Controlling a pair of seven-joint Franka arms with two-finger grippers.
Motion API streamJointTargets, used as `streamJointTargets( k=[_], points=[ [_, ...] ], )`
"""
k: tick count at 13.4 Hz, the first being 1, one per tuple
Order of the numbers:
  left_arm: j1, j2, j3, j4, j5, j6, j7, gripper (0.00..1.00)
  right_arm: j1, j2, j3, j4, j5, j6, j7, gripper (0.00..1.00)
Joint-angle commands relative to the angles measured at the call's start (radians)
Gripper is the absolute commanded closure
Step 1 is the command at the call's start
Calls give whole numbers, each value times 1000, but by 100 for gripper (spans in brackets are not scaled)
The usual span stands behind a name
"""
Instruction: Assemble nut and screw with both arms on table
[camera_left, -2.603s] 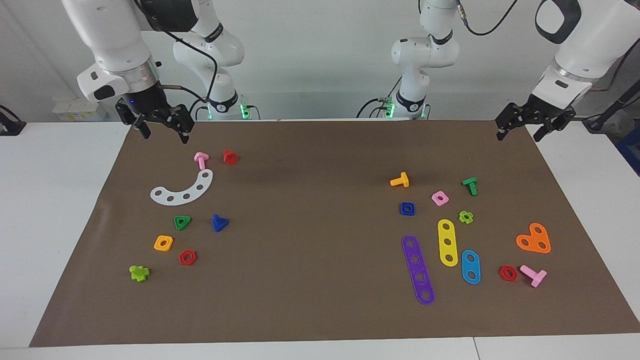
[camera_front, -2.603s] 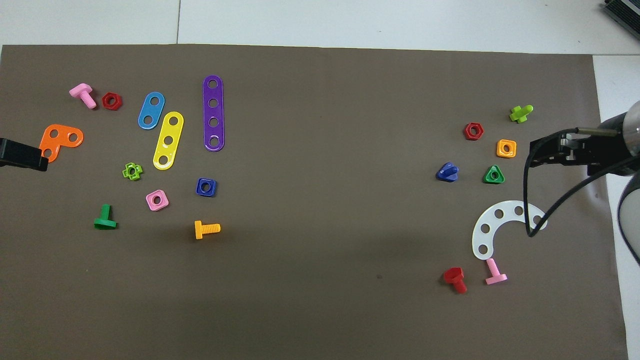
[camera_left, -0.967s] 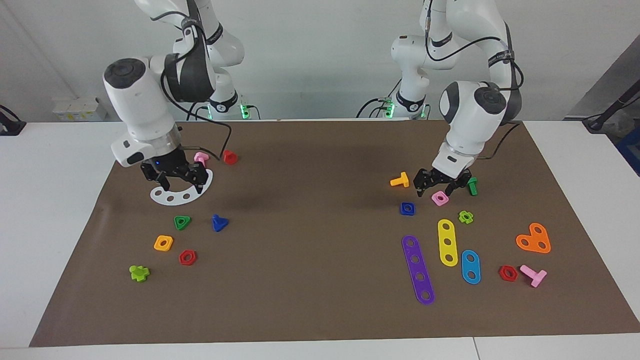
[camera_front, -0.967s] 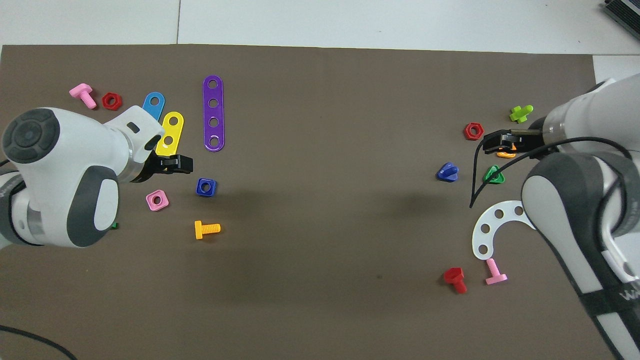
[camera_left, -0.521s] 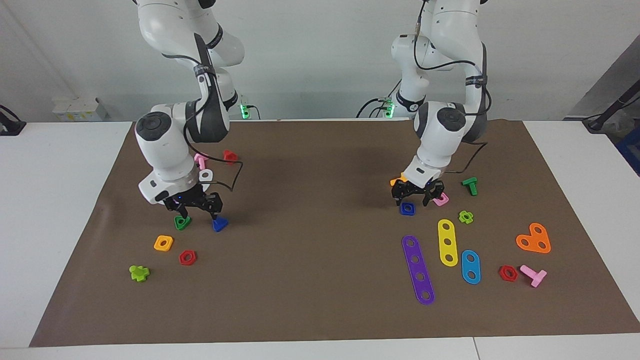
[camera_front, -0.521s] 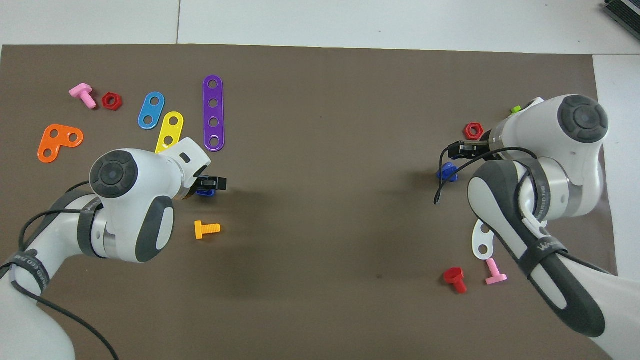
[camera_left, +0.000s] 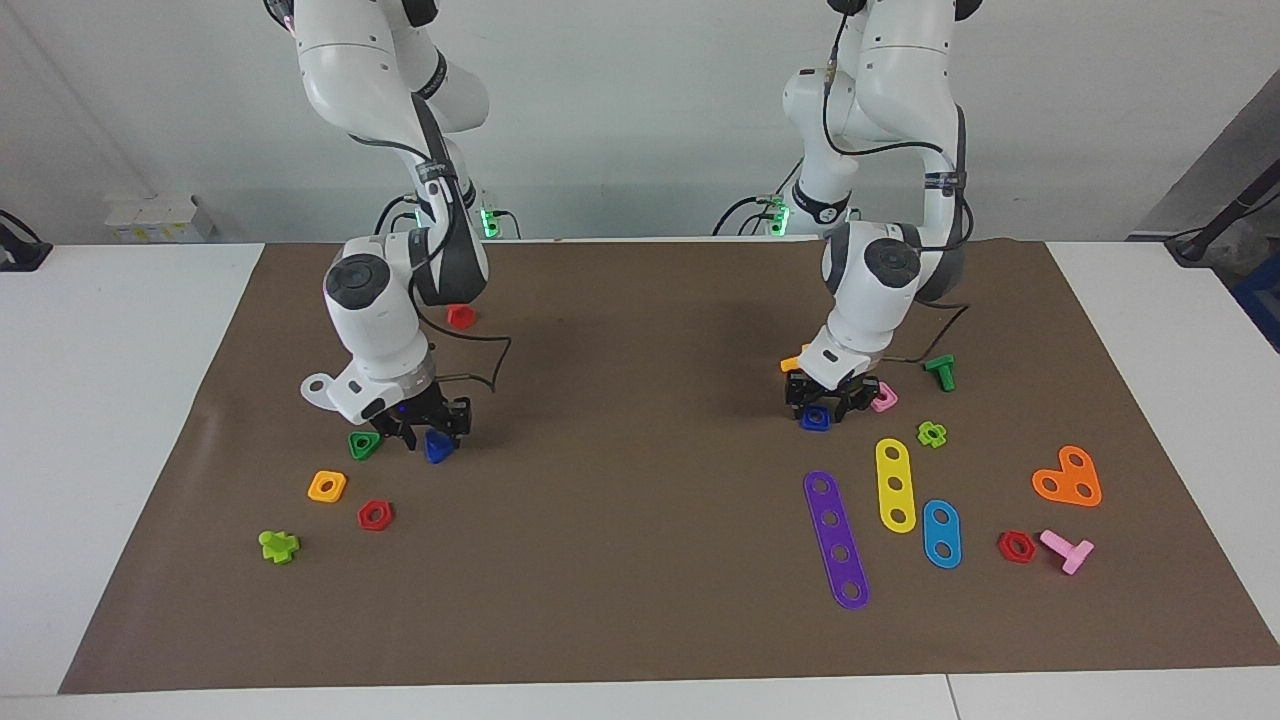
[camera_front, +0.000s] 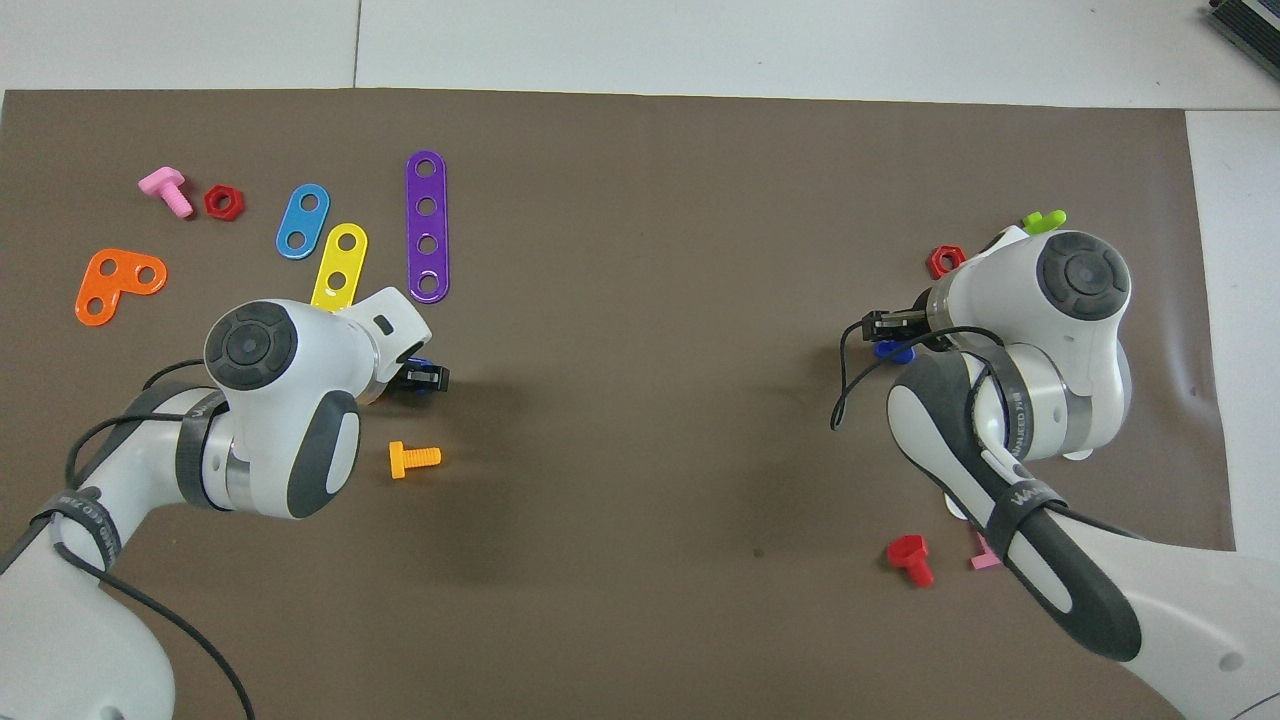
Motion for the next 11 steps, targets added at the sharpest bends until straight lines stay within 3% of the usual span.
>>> streamJointTargets(
  k=[1,2,3,4,8,11],
  points=[
    [-14,-4,14,3,-19,-32,24,100,-8,-21,2,-38,23,27,-43,48],
    [-13,-2,14,22,-19,-61,24,100,-6,-21,2,-35,23,29,-43,68],
    [-13,-1,14,36,-19,-81,22,100,-8,-21,2,-35,23,27,-43,93],
    [-10,-1,14,54,-19,-96,21,100,-8,-23,2,-35,23,26,-43,100],
    [1,-2,15,161,-17,-213,24,100,26,-20,5,-18,23,24,14,100],
    [9,-2,17,250,-19,-317,21,100,93,-7,10,59,23,1,153,100]
  ],
)
